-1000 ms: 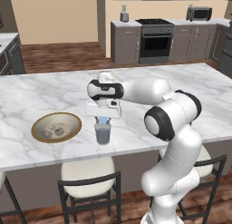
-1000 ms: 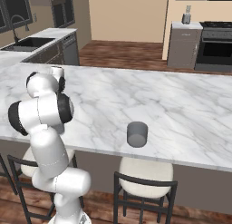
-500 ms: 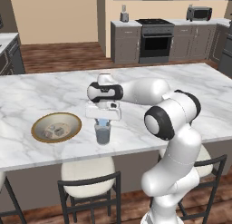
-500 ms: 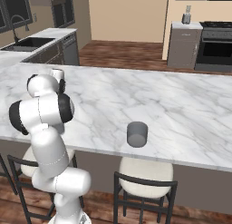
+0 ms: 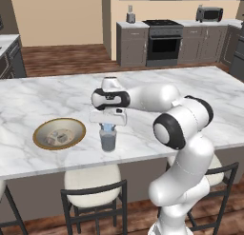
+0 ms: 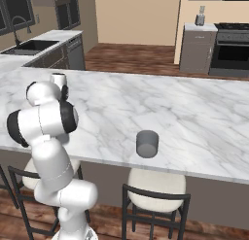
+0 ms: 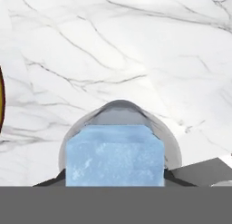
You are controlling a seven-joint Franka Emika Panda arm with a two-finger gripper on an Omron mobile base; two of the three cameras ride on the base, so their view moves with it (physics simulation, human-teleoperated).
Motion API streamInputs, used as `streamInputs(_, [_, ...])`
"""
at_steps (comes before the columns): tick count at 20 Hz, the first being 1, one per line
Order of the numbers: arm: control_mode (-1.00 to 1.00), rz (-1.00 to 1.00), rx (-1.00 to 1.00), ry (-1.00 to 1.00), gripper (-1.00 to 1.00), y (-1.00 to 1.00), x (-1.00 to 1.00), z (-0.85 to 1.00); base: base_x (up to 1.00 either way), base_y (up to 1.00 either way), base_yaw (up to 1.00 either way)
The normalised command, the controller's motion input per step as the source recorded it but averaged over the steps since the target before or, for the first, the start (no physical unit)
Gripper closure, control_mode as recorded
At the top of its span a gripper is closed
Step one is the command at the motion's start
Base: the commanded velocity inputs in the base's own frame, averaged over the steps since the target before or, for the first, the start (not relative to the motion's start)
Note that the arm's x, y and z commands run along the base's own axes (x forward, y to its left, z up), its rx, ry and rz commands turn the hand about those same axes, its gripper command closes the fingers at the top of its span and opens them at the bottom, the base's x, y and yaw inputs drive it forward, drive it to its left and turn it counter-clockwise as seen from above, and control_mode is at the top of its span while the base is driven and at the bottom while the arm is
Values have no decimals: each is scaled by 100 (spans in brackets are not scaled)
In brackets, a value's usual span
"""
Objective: There are four ice cubes in the ice bowl. Place two ice cubes in each glass of water.
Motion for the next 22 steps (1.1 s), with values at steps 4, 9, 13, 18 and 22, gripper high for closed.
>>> streamInputs(4, [-100,0,0,-16,100,0,0,-4,0,0,0])
streamInputs(9, [-100,0,0,-7,100,-3,0,-9,0,0,0])
streamInputs(13, [-100,0,0,-2,100,0,0,-6,0,0,0])
streamInputs(18, [-100,0,0,0,100,0,1,-4,0,0,0])
streamInputs(22, [-100,0,0,0,100,0,8,0,0,0,0])
